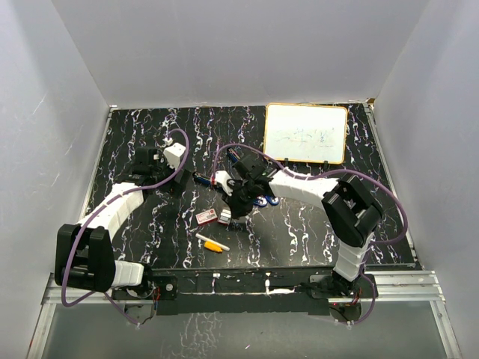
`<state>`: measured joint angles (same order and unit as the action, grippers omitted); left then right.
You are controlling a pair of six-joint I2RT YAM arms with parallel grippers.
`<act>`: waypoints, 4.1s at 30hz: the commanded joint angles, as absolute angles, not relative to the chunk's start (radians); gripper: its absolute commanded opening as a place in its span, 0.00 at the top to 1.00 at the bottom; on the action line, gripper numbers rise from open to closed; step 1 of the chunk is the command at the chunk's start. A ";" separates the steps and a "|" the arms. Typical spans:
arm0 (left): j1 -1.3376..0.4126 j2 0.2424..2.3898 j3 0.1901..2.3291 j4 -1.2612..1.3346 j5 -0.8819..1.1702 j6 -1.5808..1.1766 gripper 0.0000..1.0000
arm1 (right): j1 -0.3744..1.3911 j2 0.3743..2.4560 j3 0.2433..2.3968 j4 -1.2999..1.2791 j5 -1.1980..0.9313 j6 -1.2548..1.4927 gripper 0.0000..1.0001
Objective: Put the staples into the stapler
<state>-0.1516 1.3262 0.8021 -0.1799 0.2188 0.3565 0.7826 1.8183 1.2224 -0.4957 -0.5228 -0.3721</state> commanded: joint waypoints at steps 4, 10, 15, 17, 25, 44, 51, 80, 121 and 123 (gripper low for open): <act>-0.150 1.311 0.831 -0.190 0.252 0.345 0.03 | 0.772 1.752 1.148 -0.473 -0.490 -0.430 0.75; -0.150 1.303 0.825 -0.190 0.250 0.347 0.03 | 0.769 1.729 1.142 -0.471 -0.480 -0.441 0.64; -0.150 1.299 0.821 -0.185 0.247 0.350 0.03 | 0.768 1.703 1.115 -0.449 -0.460 -0.438 0.64; -0.149 1.303 0.821 -0.184 0.250 0.350 0.03 | 0.767 1.697 1.106 -0.440 -0.454 -0.435 0.65; -0.150 1.310 0.825 -0.191 0.253 0.351 0.03 | 0.768 1.683 1.081 -0.440 -0.454 -0.435 0.65; -0.149 1.313 0.831 -0.198 0.255 0.350 0.03 | 0.795 1.694 1.029 -0.294 -0.292 -0.419 0.65; -0.148 1.310 0.825 -0.196 0.253 0.351 0.03 | 0.805 1.696 1.022 -0.281 -0.282 -0.426 0.66; -0.149 1.302 0.819 -0.201 0.258 0.347 0.03 | 0.805 1.600 0.926 -0.269 -0.292 -0.458 0.54; -0.149 1.293 0.810 -0.199 0.242 0.353 0.03 | 0.837 1.687 0.924 -0.197 -0.268 -0.429 0.59; -0.149 1.295 0.813 -0.198 0.242 0.353 0.03 | 0.840 1.691 0.923 -0.192 -0.270 -0.423 0.59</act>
